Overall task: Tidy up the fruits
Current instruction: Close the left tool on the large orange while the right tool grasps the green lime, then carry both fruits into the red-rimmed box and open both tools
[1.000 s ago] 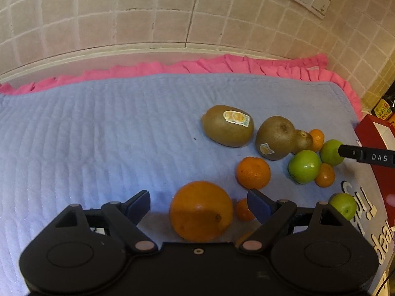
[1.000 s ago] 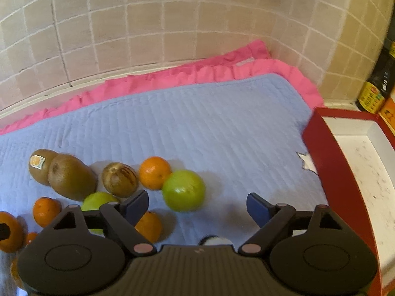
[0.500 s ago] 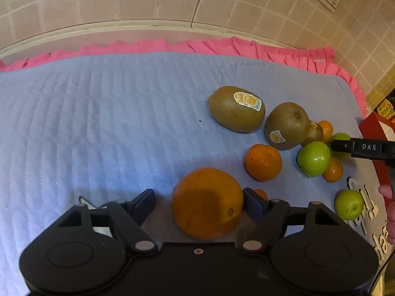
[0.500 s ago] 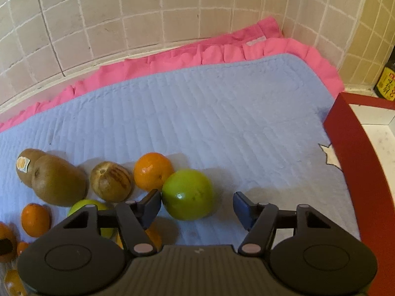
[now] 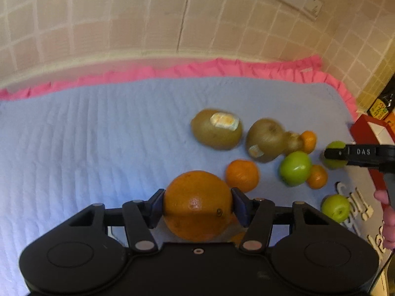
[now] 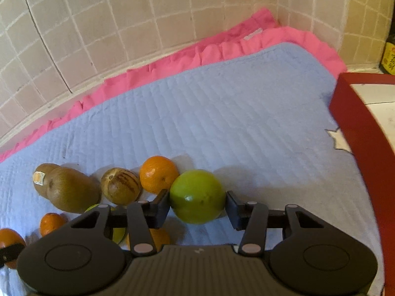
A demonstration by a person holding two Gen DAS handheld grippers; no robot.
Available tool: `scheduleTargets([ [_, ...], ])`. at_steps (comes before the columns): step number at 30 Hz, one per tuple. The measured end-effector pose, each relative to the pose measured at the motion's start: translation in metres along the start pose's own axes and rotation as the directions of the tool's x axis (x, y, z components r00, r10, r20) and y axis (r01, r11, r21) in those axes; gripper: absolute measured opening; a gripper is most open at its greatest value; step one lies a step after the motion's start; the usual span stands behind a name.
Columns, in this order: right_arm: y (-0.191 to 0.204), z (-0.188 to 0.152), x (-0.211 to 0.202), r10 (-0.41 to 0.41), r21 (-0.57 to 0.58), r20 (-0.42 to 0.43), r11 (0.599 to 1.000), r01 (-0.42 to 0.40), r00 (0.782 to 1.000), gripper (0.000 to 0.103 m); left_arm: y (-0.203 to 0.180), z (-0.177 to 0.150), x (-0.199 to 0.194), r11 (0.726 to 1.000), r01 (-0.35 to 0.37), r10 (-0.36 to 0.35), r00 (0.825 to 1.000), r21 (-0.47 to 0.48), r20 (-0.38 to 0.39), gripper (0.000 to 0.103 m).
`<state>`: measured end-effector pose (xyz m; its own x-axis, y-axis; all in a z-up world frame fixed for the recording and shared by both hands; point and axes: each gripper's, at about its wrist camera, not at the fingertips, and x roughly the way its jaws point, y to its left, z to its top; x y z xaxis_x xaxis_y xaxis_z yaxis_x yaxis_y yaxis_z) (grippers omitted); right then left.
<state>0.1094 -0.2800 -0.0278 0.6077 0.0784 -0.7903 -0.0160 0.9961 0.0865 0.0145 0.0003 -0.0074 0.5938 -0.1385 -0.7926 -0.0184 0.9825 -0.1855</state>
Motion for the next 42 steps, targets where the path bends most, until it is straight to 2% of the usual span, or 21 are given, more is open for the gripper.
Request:
scheduleTargets([
  [5, -0.026, 0.004, -0.057, 0.010, 0.030, 0.105, 0.999, -0.014, 0.994, 0.050, -0.049, 0.030, -0.020, 0.990, 0.062, -0.071, 0.995, 0.125, 0.074, 0.067],
  [8, -0.056, 0.012, -0.100, -0.030, 0.060, 0.196, 0.998, 0.019, 0.980, 0.050, -0.102, 0.057, -0.023, 0.964, 0.120, -0.150, 0.982, 0.238, 0.116, 0.067],
  [10, -0.085, 0.016, -0.126, -0.080, 0.098, 0.245, 0.994, 0.058, 0.966, 0.050, -0.141, 0.075, -0.022, 0.938, 0.171, -0.218, 0.967, 0.301, 0.130, 0.067],
  [12, -0.118, 0.020, -0.146, -0.139, 0.139, 0.272, 0.985, 0.104, 0.952, 0.050, -0.184, 0.094, -0.019, 0.902, 0.243, -0.307, 0.942, 0.357, 0.135, 0.067],
  [14, -0.154, 0.024, -0.160, -0.217, 0.191, 0.273, 0.967, 0.168, 0.937, 0.051, -0.230, 0.109, -0.011, 0.854, 0.319, -0.395, 0.912, 0.411, 0.112, 0.067],
  [17, -0.206, 0.020, -0.165, -0.319, 0.279, 0.214, 0.926, 0.255, 0.923, 0.051, -0.299, 0.127, 0.012, 0.778, 0.413, -0.491, 0.870, 0.474, 0.047, 0.068],
  [20, -0.251, 0.010, -0.154, -0.324, 0.350, 0.124, 0.899, 0.265, 0.938, 0.051, -0.359, 0.134, 0.045, 0.713, 0.511, -0.551, 0.832, 0.480, -0.069, 0.068],
  [22, -0.274, -0.002, -0.143, -0.291, 0.377, 0.071, 0.894, 0.244, 0.954, 0.051, -0.394, 0.130, 0.069, 0.686, 0.553, -0.562, 0.816, 0.473, -0.138, 0.068],
  [24, -0.284, -0.010, -0.129, -0.270, 0.376, 0.030, 0.895, 0.240, 0.962, 0.051, -0.418, 0.122, 0.094, 0.678, 0.564, -0.545, 0.816, 0.471, -0.192, 0.068],
  [27, -0.288, -0.020, -0.110, -0.254, 0.352, -0.019, 0.903, 0.244, 0.967, 0.051, -0.447, 0.107, 0.126, 0.680, 0.552, -0.498, 0.831, 0.482, -0.248, 0.068],
  [32, -0.298, -0.025, -0.082, -0.221, 0.341, -0.099, 0.908, 0.242, 0.970, 0.051, -0.471, 0.090, 0.171, 0.716, 0.513, -0.410, 0.858, 0.473, -0.311, 0.068],
  [39, -0.300, -0.030, -0.069, -0.219, 0.288, -0.153, 0.923, 0.255, 0.964, 0.052, -0.477, 0.082, 0.188, 0.733, 0.495, -0.365, 0.865, 0.466, -0.344, 0.067],
  [42, -0.298, -0.028, -0.068, -0.225, 0.278, -0.149, 0.925, 0.259, 0.963, 0.052, -0.474, 0.083, 0.182, 0.732, 0.494, -0.377, 0.867, 0.469, -0.326, 0.076],
])
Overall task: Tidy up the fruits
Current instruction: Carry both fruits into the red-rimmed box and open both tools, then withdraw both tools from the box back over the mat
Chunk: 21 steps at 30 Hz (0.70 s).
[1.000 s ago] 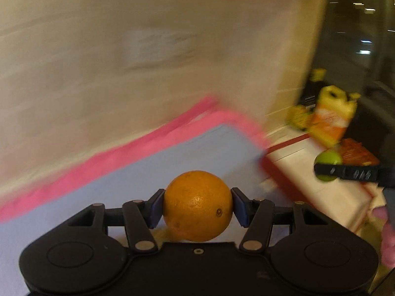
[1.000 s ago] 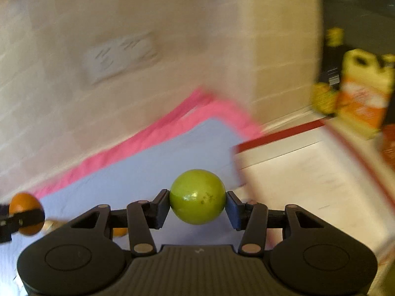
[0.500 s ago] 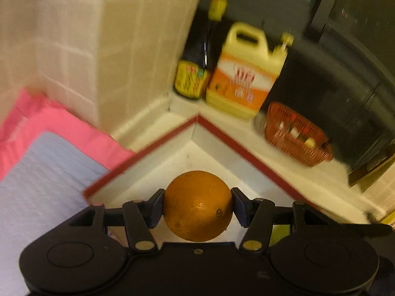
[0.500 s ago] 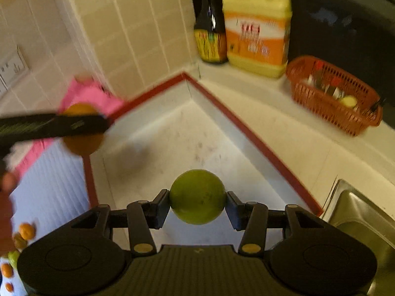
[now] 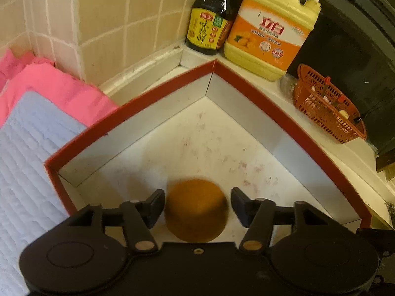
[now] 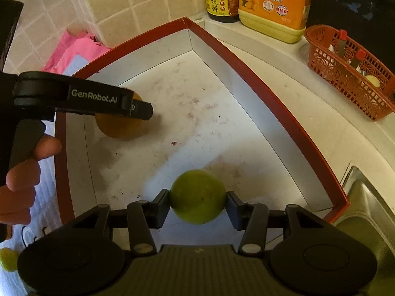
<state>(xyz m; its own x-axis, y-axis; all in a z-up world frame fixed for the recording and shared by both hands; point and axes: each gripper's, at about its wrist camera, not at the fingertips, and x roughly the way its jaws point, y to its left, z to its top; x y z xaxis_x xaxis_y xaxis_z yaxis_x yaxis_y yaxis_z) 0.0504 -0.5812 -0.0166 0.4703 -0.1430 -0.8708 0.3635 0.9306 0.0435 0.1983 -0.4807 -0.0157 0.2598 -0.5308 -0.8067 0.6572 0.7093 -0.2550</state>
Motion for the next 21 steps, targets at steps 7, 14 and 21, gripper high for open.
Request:
scheduleTargets([
  [7, 0.003, 0.001, -0.037, 0.022, -0.004, 0.076, 1.000, -0.022, 0.997, 0.064, 0.008, -0.005, -0.072, 0.999, 0.036, -0.035, 0.993, -0.004, 0.114, 0.078],
  [14, 0.019, 0.004, -0.088, 0.044, -0.013, 0.177, 0.999, -0.043, 0.983, 0.069, 0.055, -0.049, -0.176, 0.998, -0.003, 0.016, 0.970, -0.056, 0.243, 0.078],
  [21, 0.080, 0.008, -0.119, 0.133, -0.111, 0.248, 0.988, -0.108, 0.959, 0.077, 0.144, -0.108, -0.290, 0.968, -0.198, 0.236, 0.924, -0.154, 0.301, 0.078],
])
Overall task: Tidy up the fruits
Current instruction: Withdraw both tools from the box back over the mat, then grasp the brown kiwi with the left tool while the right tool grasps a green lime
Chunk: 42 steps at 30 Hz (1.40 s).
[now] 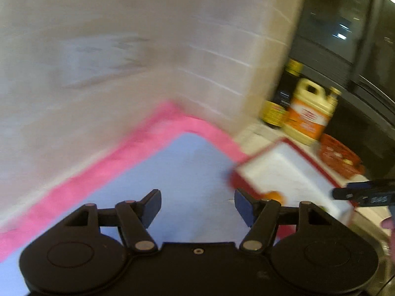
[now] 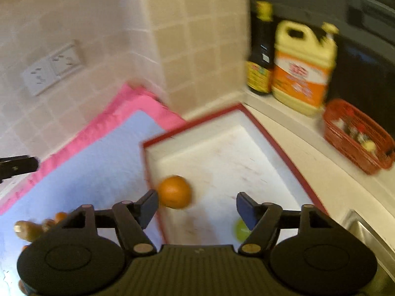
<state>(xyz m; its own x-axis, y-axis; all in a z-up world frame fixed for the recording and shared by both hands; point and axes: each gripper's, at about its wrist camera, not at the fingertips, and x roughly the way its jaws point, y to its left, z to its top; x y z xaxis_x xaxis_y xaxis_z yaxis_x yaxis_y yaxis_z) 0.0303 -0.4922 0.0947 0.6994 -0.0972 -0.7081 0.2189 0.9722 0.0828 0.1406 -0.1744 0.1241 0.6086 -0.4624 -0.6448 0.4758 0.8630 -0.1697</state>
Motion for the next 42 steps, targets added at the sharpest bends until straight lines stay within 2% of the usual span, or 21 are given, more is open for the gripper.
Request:
scheduleTargets([
  [5, 0.063, 0.009, 0.006, 0.066, -0.107, 0.009, 0.992, -0.064, 0.998, 0.079, 0.078, -0.015, -0.063, 0.980, -0.161, 0.168, 0.984, -0.113, 0.053, 0.079],
  [8, 0.099, 0.010, 0.017, 0.114, -0.159, -0.017, 0.981, -0.115, 0.993, 0.079, 0.111, -0.031, -0.085, 0.961, -0.210, 0.223, 0.973, -0.180, 0.056, 0.079],
  [11, 0.136, 0.004, 0.031, 0.153, -0.210, -0.063, 0.964, -0.163, 0.986, 0.080, 0.136, -0.051, -0.093, 0.950, -0.219, 0.233, 0.972, -0.223, 0.035, 0.080],
  [14, 0.168, -0.008, 0.047, 0.179, -0.259, -0.126, 0.944, -0.207, 0.976, 0.080, 0.143, -0.074, -0.085, 0.956, -0.189, 0.192, 0.981, -0.224, -0.008, 0.080],
  [17, 0.196, -0.031, 0.060, 0.192, -0.305, -0.198, 0.920, -0.246, 0.961, 0.080, 0.139, -0.098, -0.072, 0.971, -0.150, 0.144, 0.988, -0.184, -0.049, 0.081],
  [20, 0.215, -0.059, 0.070, 0.191, -0.335, -0.269, 0.900, -0.277, 0.944, 0.080, 0.127, -0.118, -0.054, 0.983, -0.134, 0.123, 0.988, -0.125, -0.098, 0.081],
  [24, 0.222, -0.088, 0.079, 0.190, -0.340, -0.335, 0.889, -0.307, 0.923, 0.080, 0.106, -0.128, -0.033, 0.991, -0.132, 0.132, 0.985, -0.002, -0.110, 0.081],
  [27, 0.220, -0.101, 0.084, 0.199, -0.317, -0.367, 0.892, -0.323, 0.909, 0.080, 0.092, -0.126, -0.014, 0.983, -0.118, 0.135, 0.983, 0.138, -0.125, 0.081],
  [30, 0.218, -0.112, 0.086, 0.213, -0.298, -0.388, 0.892, -0.340, 0.897, 0.080, 0.088, -0.123, 0.001, 0.970, -0.085, 0.121, 0.981, 0.227, -0.149, 0.081],
  [34, 0.216, -0.123, 0.085, 0.218, -0.307, -0.409, 0.882, -0.358, 0.886, 0.081, 0.094, -0.124, 0.022, 0.957, -0.003, 0.068, 0.974, 0.291, -0.214, 0.081],
  [37, 0.223, -0.133, 0.090, 0.198, -0.319, -0.431, 0.879, -0.354, 0.881, 0.082, 0.101, -0.128, 0.034, 0.947, 0.081, 0.008, 0.961, 0.309, -0.277, 0.081],
  [42, 0.233, -0.141, 0.098, 0.149, -0.340, -0.419, 0.889, -0.307, 0.896, 0.080, 0.111, -0.129, 0.046, 0.942, 0.117, -0.019, 0.954, 0.314, -0.299, 0.080],
])
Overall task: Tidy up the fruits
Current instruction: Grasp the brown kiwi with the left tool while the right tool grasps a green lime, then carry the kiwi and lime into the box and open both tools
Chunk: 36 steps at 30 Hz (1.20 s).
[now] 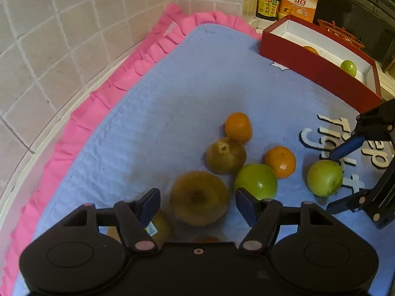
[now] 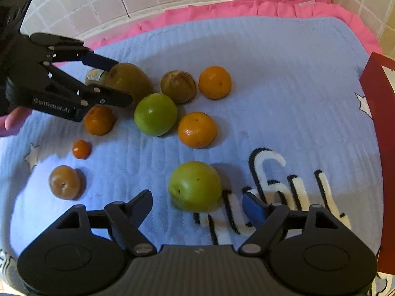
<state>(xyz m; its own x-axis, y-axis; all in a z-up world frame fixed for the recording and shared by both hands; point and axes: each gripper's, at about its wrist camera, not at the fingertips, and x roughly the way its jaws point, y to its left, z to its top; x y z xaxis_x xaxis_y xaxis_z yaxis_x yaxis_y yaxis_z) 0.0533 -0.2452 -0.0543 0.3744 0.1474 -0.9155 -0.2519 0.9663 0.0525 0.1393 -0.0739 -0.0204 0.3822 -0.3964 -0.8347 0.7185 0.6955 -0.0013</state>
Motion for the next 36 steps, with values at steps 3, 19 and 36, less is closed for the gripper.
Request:
scheduleTargets([
  [3, 0.000, -0.001, 0.002, 0.011, 0.020, 0.000, 1.000, -0.011, 1.000, 0.076, 0.000, 0.003, 0.006, 1.000, 0.004, -0.003, 1.000, 0.011, -0.013, 0.080],
  [19, -0.013, -0.008, 0.002, 0.034, 0.086, 0.015, 0.996, -0.035, 0.999, 0.048, 0.001, -0.003, 0.015, 0.996, -0.020, 0.020, 1.000, -0.089, -0.009, 0.064],
  [36, -0.136, -0.022, -0.151, -0.103, 0.240, 0.324, 0.971, 0.024, 0.941, 0.027, -0.062, 0.122, -0.032, 0.974, 0.116, -0.062, 0.962, -0.193, 0.266, 0.064],
])
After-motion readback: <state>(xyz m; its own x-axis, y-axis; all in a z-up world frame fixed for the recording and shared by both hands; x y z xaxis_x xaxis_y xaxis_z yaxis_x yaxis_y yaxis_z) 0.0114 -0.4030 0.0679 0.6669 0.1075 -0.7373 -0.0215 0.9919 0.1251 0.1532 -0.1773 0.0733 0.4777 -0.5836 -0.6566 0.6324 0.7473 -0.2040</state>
